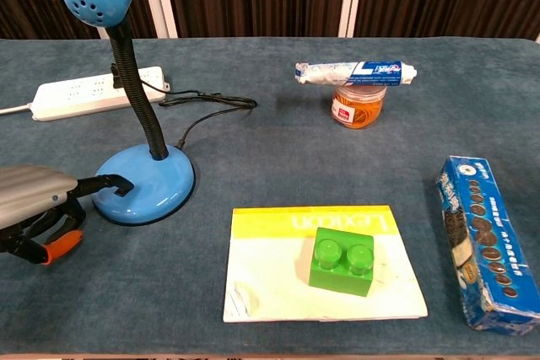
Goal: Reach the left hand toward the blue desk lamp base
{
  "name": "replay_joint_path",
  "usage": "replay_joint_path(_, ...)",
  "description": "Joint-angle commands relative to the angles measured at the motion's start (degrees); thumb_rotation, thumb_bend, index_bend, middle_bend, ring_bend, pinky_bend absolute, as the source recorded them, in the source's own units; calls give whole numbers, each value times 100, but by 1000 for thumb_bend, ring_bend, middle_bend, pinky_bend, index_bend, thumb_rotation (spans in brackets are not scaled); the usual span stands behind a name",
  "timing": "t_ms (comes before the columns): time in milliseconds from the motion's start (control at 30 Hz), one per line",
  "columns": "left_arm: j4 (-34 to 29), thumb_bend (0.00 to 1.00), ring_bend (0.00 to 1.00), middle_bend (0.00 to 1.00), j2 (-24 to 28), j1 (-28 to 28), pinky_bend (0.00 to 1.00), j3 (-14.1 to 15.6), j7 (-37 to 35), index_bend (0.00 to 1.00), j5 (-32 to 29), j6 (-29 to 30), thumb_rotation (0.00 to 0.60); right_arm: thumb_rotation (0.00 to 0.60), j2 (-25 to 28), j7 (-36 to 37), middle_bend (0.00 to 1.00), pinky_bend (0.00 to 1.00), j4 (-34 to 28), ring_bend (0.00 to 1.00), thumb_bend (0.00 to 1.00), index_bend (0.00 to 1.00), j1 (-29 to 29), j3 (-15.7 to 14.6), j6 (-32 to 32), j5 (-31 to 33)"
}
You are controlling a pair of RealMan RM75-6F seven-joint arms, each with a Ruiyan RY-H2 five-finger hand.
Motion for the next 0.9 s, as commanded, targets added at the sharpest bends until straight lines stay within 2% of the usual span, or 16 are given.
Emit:
replay_joint_path(33, -167, 549, 691, 648, 109, 46, 753, -71, 43, 96, 155, 329, 600, 600, 5, 12, 18, 0, -3, 38, 103, 0, -4, 5, 9, 1)
replay_joint_path(100, -289, 540, 637, 598, 208, 125, 730, -104, 191, 96, 367, 709, 600, 600, 9, 19, 18, 0, -4, 38, 102, 0, -7, 3, 13, -3)
replay_joint_path(200, -575, 475, 478, 471, 406, 325, 619, -145, 367, 95, 738, 1415, 600, 600, 17, 26, 18, 0, -15, 38, 102, 0, -10, -3, 19, -21)
replay_joint_path(267, -819, 376, 319, 358, 596, 504, 436, -181, 402, 93, 934, 1910, 600, 600, 24, 30, 18, 0, -24, 38, 102, 0, -15, -7, 27, -31)
replay_joint_path(333, -1100, 272, 201, 278, 844, 694, 276, -187, 439, 93, 998, 2290, 600, 600, 31, 35, 18, 5, -31, 38, 102, 0, -20, -5, 36, -30)
replay_joint_path(433, -1558, 196, 117, 223, 1283, 982, 158, -176, 437, 93, 906, 2713, 600, 600, 37, 37, 18, 47, -35, 38, 103, 0, -26, 1, 48, -25)
replay_joint_path(500, -1752, 163, 102, 212, 1529, 1170, 128, -157, 230, 94, 881, 2972, 600, 600, 41, 34, 18, 67, -39, 38, 102, 0, -28, -2, 53, -35)
replay_joint_path(567, -1774, 150, 101, 211, 1688, 1342, 120, -135, -77, 97, 906, 3210, 600, 600, 46, 27, 18, 37, -45, 38, 103, 0, -28, -13, 51, -55)
replay_joint_path(733, -1242, 146, 90, 202, 1672, 1689, 115, -63, -866, 118, 1074, 3691, 600, 600, 50, -14, 18, 0, -48, 38, 102, 0, -24, -34, 32, -76)
replay_joint_path(900, -842, 143, 75, 178, 1695, 1757, 109, -8, -1318, 119, 1140, 3659, 600, 600, 45, -15, 18, 0, -37, 38, 102, 0, -20, -34, 43, -103)
